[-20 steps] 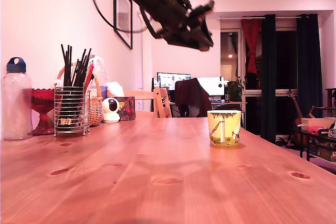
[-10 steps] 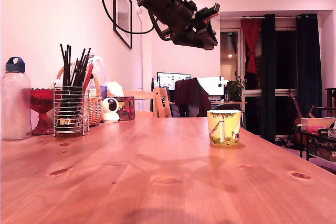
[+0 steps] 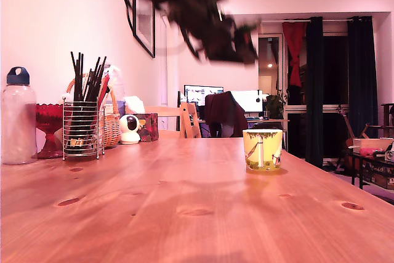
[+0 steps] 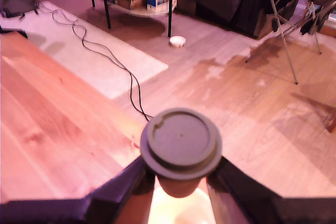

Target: Pick the coffee capsule and then drop it inside the coffee cup in front of you

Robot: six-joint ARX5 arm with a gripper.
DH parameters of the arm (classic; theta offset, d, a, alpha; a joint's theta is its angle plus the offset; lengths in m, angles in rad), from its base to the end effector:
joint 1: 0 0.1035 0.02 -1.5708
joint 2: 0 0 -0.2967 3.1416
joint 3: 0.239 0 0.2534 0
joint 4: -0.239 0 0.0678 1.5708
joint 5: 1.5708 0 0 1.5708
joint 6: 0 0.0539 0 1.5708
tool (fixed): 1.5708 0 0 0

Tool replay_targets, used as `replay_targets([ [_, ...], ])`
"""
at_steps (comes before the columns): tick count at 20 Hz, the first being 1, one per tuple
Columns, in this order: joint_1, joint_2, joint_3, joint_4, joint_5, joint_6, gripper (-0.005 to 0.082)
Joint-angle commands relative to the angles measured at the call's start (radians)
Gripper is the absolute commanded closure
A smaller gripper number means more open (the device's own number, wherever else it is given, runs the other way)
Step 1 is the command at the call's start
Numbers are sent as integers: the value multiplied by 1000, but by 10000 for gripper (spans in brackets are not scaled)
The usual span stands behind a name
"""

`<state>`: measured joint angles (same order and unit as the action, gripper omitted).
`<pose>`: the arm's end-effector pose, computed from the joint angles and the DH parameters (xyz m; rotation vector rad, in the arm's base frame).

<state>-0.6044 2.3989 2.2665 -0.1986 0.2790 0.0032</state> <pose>0.4883 -0.3552 0.2922 0.0583 0.3360 -0.8757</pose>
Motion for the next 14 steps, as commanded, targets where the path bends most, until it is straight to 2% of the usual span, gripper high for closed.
replay_targets([
  [1,-7,53,-3,54,0,-10,636],
  [6,-5,107,-3,163,0,-29,636],
  [14,-7,163,-3,249,-4,-25,636],
])
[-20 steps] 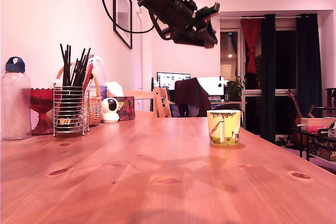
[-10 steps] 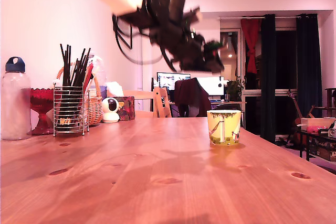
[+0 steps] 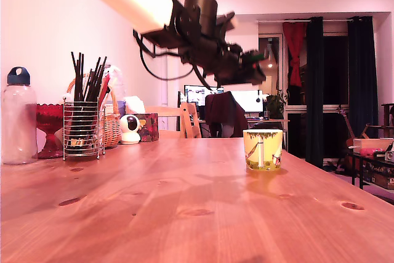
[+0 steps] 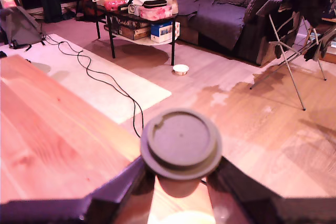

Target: Pick the coffee capsule and then drop it inside the coffee cup in front of you

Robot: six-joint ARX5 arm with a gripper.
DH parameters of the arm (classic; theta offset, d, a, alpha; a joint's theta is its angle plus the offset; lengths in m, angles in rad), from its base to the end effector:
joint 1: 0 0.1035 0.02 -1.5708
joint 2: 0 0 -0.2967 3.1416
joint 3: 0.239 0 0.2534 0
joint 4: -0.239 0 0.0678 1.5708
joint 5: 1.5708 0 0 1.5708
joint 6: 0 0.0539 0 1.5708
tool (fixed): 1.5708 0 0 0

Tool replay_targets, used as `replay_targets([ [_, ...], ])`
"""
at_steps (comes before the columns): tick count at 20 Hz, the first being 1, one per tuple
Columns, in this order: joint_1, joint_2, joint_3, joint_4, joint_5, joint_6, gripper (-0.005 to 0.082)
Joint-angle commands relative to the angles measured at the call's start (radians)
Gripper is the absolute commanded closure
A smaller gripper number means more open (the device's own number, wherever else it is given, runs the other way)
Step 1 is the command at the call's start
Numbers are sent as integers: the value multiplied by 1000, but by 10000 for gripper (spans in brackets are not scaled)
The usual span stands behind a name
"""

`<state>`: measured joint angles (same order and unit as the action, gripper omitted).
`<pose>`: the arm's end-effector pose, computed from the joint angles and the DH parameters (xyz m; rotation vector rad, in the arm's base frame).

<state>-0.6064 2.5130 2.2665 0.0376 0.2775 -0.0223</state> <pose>0.5096 -0.3714 0.2513 0.0146 0.2227 -0.8781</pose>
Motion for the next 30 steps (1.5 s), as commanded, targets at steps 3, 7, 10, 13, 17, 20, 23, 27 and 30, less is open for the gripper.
replay_targets([
  [3,-5,53,-3,-10,-5,-4,636],
  [7,-8,85,-3,-56,-1,-4,636],
  [10,-11,96,-3,-75,2,-7,636],
  [13,-17,96,-3,-80,2,-7,636],
  [17,-18,96,-3,-124,2,-5,636],
  [20,-18,96,-3,-128,2,-5,636],
  [23,-18,96,-3,-128,2,-5,636],
  [27,-18,96,-3,-135,2,-5,636],
  [30,-18,96,-3,-145,2,-5,636],
])
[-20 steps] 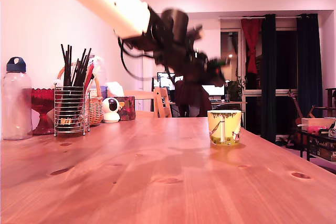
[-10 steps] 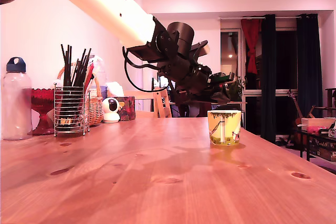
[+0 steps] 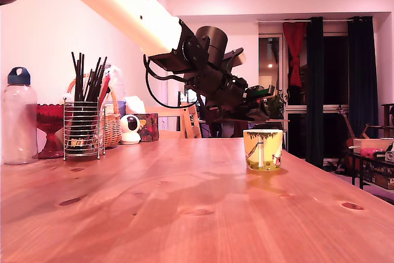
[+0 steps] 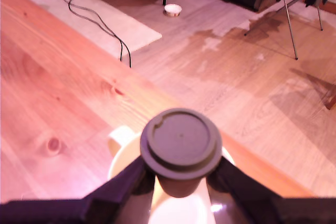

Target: Pick the coffee capsule and then drop it inside the coffee cup in front of you

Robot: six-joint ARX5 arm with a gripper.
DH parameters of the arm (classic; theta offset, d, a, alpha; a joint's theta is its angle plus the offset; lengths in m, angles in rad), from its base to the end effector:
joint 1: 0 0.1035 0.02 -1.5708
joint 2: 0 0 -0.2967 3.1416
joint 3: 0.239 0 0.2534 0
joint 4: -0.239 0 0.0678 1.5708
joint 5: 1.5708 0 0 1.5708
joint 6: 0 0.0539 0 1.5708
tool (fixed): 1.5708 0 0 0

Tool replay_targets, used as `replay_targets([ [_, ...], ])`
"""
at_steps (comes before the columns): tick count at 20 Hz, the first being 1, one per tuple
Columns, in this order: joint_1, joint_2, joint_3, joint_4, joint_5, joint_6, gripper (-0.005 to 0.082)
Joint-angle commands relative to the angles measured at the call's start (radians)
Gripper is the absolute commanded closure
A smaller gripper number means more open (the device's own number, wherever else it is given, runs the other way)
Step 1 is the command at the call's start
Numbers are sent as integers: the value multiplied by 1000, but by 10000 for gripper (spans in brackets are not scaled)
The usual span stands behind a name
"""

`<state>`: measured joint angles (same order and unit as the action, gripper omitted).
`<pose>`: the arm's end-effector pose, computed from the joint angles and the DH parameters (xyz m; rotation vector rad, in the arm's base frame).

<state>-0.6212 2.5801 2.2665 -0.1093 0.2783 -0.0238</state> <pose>0.5061 -0.3804 0.1935 0.0528 0.4414 -0.8804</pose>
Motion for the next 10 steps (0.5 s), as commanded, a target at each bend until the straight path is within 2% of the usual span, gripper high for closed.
replay_targets([
  [1,-3,29,-3,2,1,-3,636],
  [5,-3,29,-3,-2,1,-3,634],
  [6,-3,29,-3,-4,1,-3,594],
  [7,-3,29,-3,-6,1,-3,505],
  [8,-3,29,-3,-6,2,-3,370],
  [9,-3,29,-3,-5,2,-3,189],
  [10,-3,29,-3,-5,1,-3,74],
])
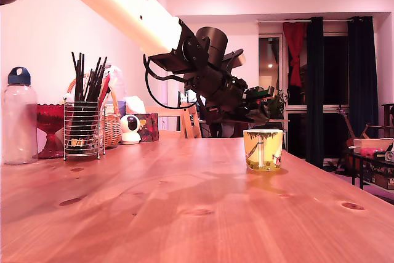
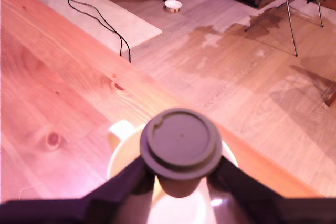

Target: Pick the coffee capsule and then drop it inside the coffee cup in front of you

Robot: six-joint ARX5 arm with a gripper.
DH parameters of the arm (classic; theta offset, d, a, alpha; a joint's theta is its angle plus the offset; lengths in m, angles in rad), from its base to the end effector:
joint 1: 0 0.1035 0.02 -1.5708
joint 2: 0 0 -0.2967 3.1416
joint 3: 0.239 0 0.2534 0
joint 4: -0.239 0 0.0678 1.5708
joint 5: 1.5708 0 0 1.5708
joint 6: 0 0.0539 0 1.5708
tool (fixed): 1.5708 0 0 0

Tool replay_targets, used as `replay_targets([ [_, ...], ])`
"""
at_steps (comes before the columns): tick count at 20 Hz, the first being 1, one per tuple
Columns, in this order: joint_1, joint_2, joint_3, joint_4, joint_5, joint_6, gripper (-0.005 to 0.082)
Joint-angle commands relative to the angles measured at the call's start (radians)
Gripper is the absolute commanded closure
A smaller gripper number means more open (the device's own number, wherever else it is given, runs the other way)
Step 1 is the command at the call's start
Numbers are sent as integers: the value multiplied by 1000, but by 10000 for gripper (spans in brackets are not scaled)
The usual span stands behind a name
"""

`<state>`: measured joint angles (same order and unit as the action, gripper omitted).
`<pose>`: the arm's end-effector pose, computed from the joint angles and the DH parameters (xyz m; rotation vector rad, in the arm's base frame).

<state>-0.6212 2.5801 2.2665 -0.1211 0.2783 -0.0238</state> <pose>0.5056 -0.3801 0.1922 0.0549 0.4534 -0.8795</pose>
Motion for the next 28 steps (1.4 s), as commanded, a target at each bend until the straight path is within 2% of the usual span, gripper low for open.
replay_targets([
  [1,-3,29,-3,4,2,-3,28],
  [12,-3,14,-3,-45,2,-2,42],
  [13,-3,6,-3,-58,2,-2,88],
  [14,-3,4,-3,-71,2,-1,180],
  [15,-3,-5,-3,-90,2,-1,321],
  [17,-3,-19,-3,-123,3,4,666],
  [18,-3,-29,-3,-143,5,6,780],
  [20,-3,-50,-3,-193,5,6,786],
  [23,-3,-85,-3,-265,5,60,786],
  [25,3,-108,-3,-303,7,61,786],
  [28,14,-128,-3,-343,43,62,786],
])
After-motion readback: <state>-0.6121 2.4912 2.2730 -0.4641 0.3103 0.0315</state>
